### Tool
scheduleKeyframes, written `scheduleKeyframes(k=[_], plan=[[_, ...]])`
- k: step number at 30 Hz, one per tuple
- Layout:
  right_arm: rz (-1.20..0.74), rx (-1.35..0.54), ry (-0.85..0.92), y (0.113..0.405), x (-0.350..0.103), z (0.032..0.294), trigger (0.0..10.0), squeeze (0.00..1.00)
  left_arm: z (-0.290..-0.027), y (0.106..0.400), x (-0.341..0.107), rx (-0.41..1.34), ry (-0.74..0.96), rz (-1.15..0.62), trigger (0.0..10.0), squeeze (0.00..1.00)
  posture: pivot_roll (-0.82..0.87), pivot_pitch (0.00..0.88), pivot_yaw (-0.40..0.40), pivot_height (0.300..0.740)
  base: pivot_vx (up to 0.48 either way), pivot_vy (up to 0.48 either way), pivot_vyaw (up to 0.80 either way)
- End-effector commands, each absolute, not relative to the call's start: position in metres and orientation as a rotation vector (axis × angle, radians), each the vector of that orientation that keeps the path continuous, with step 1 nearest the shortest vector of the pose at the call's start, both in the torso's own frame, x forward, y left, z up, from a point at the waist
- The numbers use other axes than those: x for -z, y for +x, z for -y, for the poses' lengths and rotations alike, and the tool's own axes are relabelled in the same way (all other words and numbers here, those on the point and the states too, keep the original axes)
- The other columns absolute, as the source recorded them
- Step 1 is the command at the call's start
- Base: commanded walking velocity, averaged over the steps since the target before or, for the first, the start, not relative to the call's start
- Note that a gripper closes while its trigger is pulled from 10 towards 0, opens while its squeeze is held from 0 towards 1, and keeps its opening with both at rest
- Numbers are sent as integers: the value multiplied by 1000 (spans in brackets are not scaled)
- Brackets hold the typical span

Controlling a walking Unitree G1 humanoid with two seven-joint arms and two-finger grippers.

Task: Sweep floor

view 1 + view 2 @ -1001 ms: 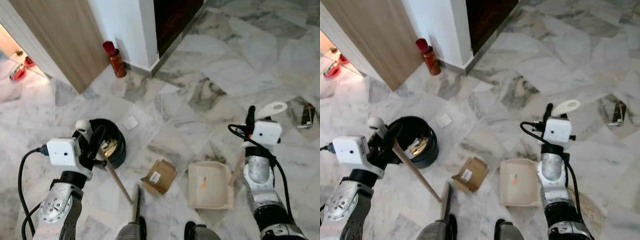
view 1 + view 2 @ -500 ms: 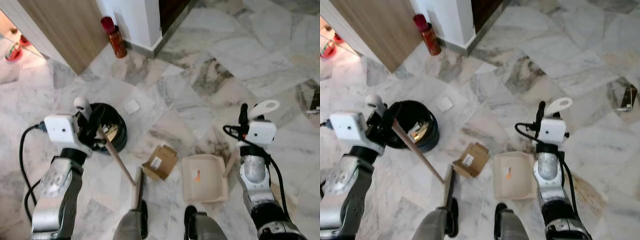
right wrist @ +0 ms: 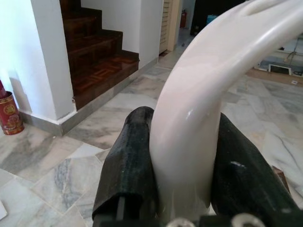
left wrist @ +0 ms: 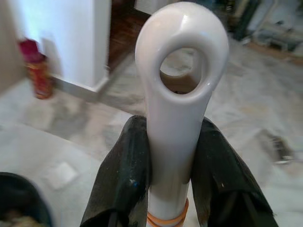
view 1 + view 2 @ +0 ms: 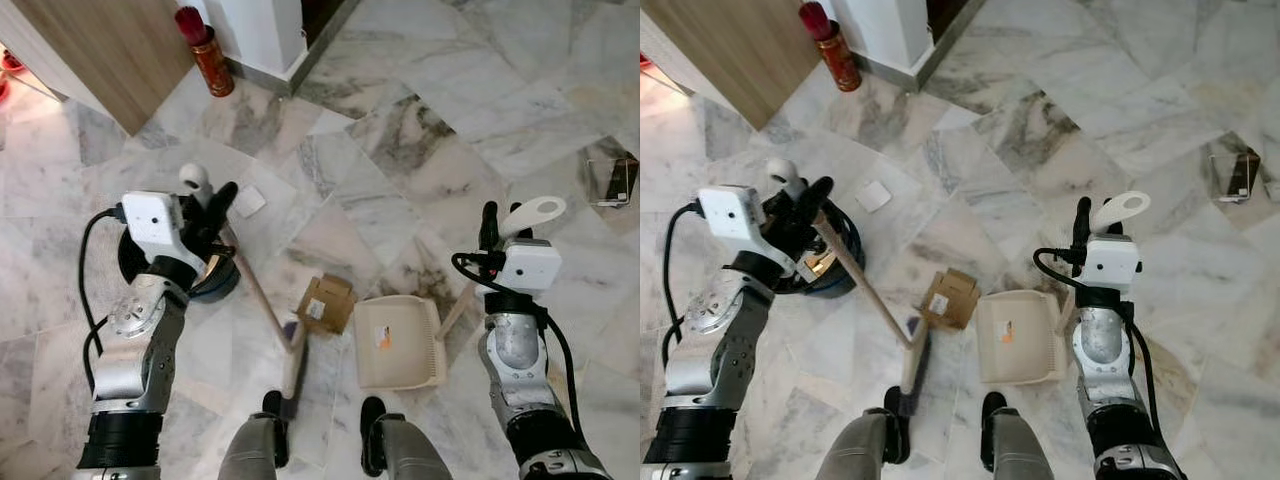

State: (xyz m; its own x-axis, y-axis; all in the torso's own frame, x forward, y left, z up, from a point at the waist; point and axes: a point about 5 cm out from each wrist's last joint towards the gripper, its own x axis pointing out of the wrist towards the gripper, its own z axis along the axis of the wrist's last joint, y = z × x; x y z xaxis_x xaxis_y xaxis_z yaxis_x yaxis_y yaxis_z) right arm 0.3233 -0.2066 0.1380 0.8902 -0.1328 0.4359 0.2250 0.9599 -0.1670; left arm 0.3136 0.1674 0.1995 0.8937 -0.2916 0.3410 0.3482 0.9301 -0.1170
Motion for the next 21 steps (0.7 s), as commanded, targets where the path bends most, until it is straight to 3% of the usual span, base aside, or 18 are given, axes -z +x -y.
scheduleKeyframes(k=[1, 10, 17, 21], plan=[[290, 173, -250, 313, -107, 211, 10000, 0, -166, 311, -189, 386, -235, 270, 10000, 0, 150, 542, 78, 740, 0, 0, 0], [287, 176, -241, 319, -110, 206, 10000, 0, -169, 296, -198, 432, -227, 272, 10000, 0, 162, 507, 80, 740, 0, 0, 0], [274, 197, -237, 323, -111, 211, 10000, 0, -175, 253, -182, 430, -199, 169, 10000, 0, 167, 428, 77, 740, 0, 0, 0], [260, 209, -236, 326, -109, 212, 10000, 0, -183, 243, -178, 396, -181, 140, 10000, 0, 183, 376, 76, 740, 0, 0, 0]])
